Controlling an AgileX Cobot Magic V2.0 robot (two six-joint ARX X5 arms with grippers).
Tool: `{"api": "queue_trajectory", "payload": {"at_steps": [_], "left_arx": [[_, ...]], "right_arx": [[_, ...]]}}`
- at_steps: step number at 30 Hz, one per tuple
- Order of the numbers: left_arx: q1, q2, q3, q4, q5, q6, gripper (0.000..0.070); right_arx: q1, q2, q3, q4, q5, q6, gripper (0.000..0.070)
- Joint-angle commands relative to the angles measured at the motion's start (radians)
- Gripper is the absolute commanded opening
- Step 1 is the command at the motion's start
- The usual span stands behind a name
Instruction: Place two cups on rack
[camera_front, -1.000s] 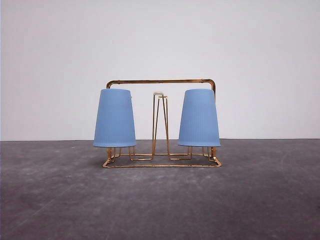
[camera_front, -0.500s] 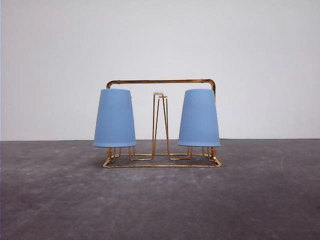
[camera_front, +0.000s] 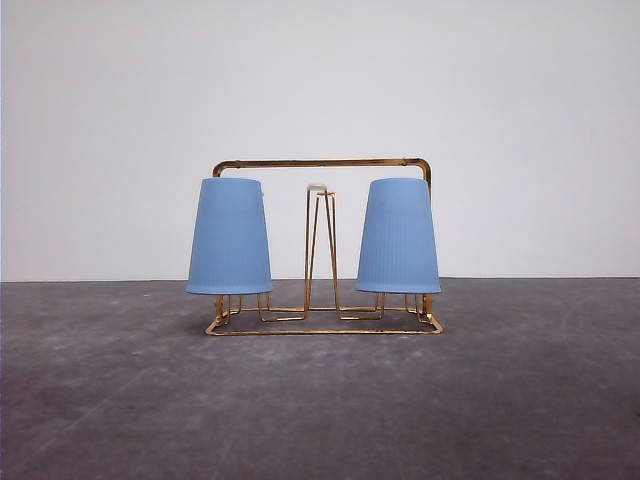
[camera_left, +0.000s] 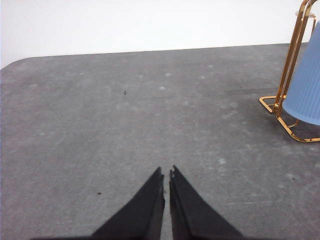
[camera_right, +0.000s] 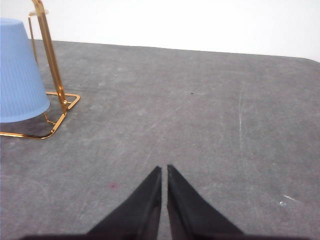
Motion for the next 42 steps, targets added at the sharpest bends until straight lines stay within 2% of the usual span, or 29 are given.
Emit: {"api": "queue_trajectory", "payload": {"at_steps": [1, 42], "left_arx": [[0.0, 0.0, -0.014, 0.015, 0.002, -0.002, 0.0], [0.0, 0.0, -0.014, 0.015, 0.002, -0.002, 0.0]], "right_arx": [[0.003, -0.002, -0.004, 0.011, 0.0, 0.017, 0.0019], [0.003, -0.002, -0.004, 0.011, 0.0, 0.017, 0.0019]]}}
